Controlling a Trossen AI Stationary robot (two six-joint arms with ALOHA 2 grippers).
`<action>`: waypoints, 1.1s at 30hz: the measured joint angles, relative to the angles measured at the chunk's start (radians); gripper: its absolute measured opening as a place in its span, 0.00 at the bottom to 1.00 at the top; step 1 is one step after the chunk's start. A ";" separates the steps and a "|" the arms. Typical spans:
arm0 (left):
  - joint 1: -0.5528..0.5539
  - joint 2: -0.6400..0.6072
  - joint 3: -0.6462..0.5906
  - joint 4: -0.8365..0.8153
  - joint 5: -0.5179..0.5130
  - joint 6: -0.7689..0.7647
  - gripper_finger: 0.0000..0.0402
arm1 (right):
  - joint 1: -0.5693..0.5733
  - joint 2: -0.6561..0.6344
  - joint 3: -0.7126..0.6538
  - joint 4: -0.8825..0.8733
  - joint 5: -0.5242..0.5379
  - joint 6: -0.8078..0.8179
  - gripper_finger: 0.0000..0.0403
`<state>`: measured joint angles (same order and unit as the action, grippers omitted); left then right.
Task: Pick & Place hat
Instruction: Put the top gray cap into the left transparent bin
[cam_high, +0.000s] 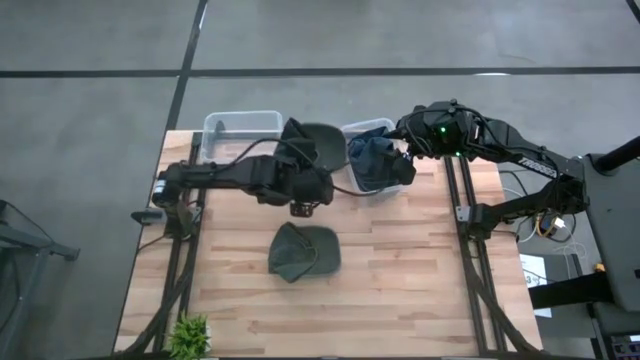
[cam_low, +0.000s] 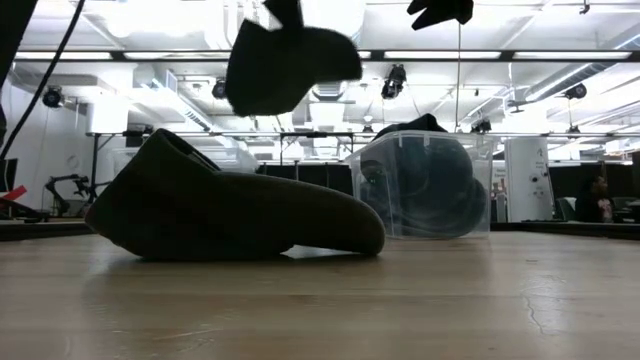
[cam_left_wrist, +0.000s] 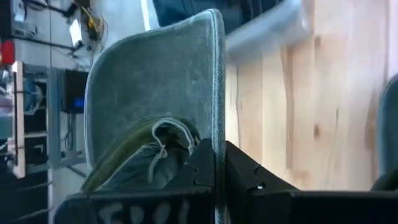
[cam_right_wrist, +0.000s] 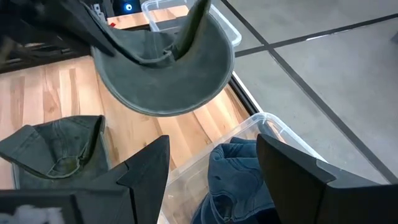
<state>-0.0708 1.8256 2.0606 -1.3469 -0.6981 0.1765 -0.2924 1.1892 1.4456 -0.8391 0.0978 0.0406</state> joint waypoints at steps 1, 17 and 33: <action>0.000 0.000 0.024 0.000 0.008 0.002 0.02 | 0.000 0.000 0.000 0.000 0.000 0.000 0.58; 0.096 0.000 0.087 -0.220 -0.234 -0.045 0.02 | 0.000 0.000 0.000 -0.001 0.000 0.002 0.58; 0.391 0.000 -0.335 -0.225 -0.176 -0.008 0.02 | 0.000 0.000 -0.027 0.001 -0.001 -0.015 0.58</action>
<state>0.3201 1.8259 1.7260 -1.5715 -0.8743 0.1680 -0.2920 1.1892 1.4183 -0.8376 0.0973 0.0259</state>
